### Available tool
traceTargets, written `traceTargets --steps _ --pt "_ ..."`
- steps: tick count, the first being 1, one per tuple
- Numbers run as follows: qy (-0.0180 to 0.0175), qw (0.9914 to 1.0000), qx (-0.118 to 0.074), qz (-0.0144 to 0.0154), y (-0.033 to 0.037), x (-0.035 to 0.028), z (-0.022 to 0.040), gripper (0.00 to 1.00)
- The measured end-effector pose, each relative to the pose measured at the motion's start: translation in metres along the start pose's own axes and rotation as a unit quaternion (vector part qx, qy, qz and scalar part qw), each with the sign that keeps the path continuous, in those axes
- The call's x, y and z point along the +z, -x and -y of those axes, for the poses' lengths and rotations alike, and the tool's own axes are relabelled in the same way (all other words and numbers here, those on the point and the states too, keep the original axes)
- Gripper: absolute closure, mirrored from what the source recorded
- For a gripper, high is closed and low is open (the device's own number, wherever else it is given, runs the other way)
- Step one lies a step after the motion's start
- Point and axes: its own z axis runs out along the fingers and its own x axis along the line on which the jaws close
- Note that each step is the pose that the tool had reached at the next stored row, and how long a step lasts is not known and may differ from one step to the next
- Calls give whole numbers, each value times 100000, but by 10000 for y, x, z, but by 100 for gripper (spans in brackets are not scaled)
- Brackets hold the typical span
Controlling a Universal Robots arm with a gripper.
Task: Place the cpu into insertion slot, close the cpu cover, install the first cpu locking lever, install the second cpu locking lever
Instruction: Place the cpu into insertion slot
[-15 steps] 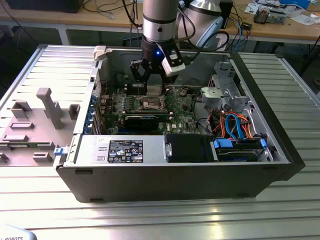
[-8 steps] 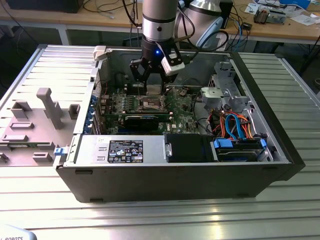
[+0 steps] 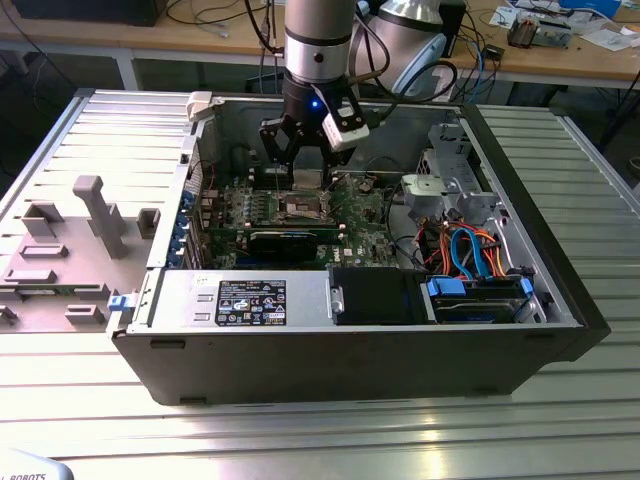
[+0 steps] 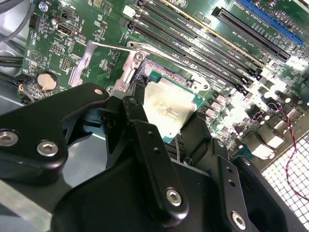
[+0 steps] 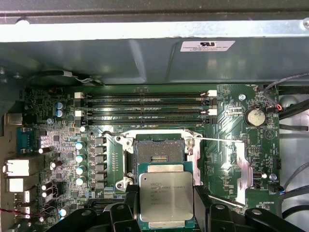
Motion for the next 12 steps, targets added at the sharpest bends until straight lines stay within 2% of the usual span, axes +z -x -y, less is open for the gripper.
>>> traceTargets --steps 12 --pt "6 99998 643 -1 0 0 0 45"
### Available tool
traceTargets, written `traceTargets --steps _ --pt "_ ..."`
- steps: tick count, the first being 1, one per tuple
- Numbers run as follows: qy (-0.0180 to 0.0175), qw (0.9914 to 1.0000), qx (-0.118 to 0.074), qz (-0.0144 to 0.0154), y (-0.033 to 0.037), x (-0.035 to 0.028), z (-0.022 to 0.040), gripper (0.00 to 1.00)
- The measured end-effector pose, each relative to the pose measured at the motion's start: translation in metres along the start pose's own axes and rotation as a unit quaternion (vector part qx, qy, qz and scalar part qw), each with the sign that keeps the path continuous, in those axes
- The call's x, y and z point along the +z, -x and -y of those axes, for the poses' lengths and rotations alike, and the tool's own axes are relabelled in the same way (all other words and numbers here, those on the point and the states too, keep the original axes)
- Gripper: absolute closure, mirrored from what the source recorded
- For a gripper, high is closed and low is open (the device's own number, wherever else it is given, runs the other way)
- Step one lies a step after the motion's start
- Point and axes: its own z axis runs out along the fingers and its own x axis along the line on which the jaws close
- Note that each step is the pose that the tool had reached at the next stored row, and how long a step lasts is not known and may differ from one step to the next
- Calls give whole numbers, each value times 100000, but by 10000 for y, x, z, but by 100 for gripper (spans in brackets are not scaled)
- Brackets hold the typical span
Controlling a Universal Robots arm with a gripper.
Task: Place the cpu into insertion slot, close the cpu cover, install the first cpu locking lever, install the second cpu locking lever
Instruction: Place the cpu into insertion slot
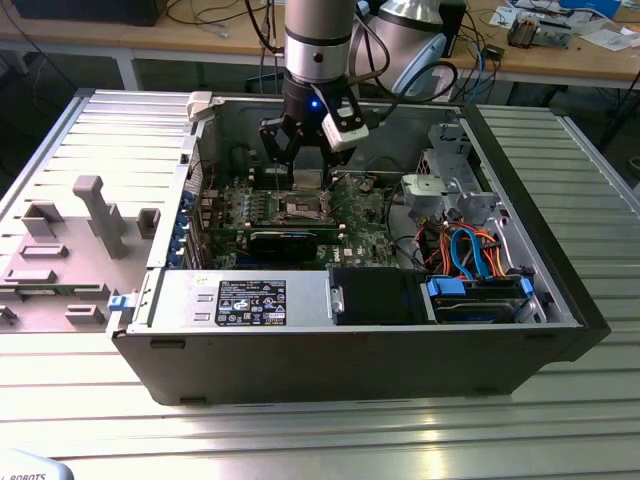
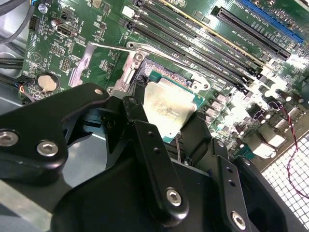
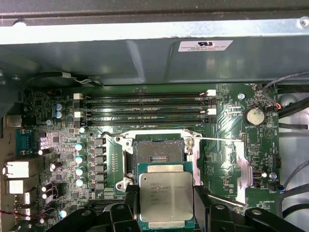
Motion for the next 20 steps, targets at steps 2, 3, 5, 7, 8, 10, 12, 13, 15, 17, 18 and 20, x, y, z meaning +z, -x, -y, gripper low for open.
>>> traceTargets --steps 2,3,5,7,8,10,12,13,15,17,18,20 --pt "-1 100000 129 2 0 0 0 45" --pt "2 100000 217 2 0 0 0 45" --pt "2 99999 346 1 0 0 0 45" --pt "1 99999 483 2 0 0 0 45" --pt "2 99998 587 3 0 0 0 45" --pt "4 99996 847 5 0 0 0 45" --pt "4 99995 1020 3 0 0 0 45" --pt "4 99993 1142 3 0 0 0 45" --pt "9 99992 1301 6 0 0 0 45" --pt "8 99989 1491 4 0 0 0 45" --pt "9 99988 1553 5 0 0 0 45" --pt "12 99985 1741 7 0 0 0 45"
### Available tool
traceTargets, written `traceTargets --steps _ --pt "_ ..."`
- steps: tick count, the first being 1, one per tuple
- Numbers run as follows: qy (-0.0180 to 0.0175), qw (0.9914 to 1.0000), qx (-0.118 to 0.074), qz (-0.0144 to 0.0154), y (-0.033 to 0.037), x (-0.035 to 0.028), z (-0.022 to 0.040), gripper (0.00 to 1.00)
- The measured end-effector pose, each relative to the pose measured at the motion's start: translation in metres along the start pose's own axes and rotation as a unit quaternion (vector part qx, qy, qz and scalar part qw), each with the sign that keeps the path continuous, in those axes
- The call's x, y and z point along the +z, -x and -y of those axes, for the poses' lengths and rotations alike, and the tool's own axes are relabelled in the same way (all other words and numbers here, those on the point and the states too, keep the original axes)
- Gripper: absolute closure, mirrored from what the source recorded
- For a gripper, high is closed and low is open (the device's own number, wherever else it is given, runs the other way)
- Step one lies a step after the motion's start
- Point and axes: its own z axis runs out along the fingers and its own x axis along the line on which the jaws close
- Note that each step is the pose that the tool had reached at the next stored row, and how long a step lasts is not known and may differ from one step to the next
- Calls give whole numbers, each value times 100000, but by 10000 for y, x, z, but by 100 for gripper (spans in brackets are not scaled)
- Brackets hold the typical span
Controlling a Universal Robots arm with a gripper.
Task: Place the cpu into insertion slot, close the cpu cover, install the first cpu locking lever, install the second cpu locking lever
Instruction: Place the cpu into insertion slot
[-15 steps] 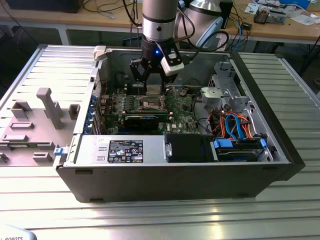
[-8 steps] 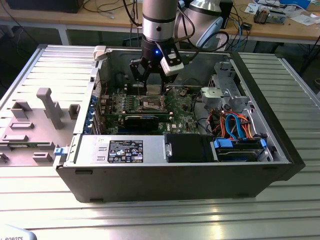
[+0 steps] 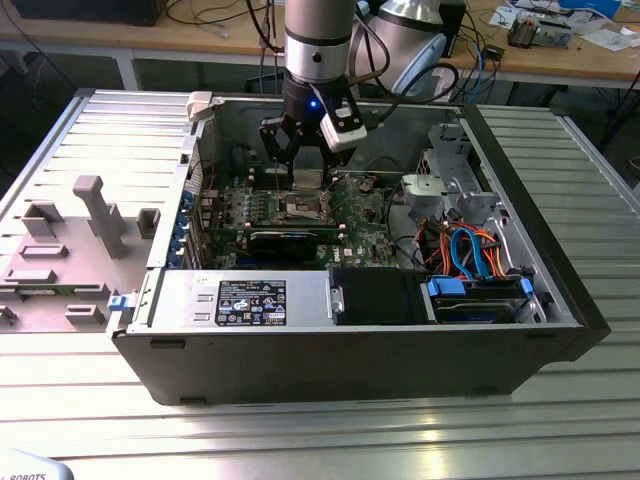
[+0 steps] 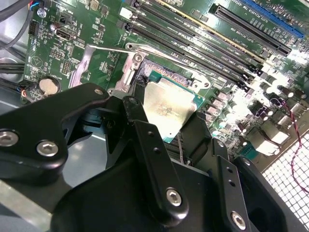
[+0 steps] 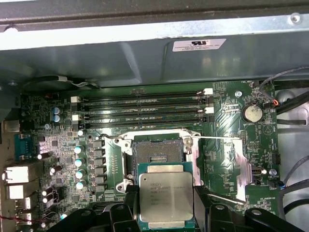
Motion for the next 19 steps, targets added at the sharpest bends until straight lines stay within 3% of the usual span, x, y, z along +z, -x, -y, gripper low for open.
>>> traceTargets --steps 19 --pt "13 99981 1928 6 0 0 0 45"
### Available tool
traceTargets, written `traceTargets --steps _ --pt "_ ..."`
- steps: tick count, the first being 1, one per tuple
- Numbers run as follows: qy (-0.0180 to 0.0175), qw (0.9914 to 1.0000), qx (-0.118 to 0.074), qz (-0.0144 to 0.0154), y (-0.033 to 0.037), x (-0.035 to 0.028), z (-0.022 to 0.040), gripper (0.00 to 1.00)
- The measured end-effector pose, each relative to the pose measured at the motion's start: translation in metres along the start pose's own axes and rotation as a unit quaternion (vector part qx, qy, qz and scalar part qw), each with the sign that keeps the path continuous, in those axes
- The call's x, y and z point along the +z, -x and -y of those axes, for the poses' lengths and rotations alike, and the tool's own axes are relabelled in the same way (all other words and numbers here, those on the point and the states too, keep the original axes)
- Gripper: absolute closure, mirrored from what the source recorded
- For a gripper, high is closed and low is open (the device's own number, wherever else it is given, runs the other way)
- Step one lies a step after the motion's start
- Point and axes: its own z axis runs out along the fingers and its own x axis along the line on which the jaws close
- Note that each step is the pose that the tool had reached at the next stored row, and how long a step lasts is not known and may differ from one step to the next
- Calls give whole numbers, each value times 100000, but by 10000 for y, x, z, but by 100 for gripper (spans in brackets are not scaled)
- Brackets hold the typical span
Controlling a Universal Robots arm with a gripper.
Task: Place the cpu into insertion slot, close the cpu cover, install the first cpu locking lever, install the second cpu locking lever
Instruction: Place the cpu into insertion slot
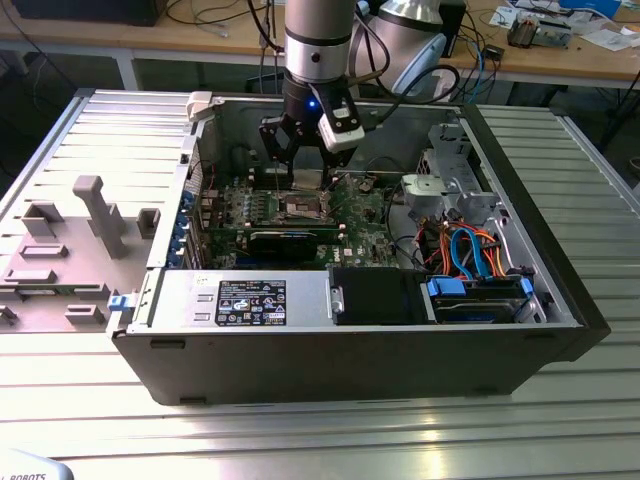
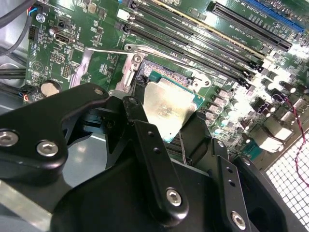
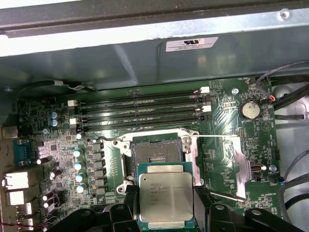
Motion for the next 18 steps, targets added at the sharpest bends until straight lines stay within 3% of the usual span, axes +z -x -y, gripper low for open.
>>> traceTargets --steps 18 --pt "15 99979 2073 3 0 1 0 45"
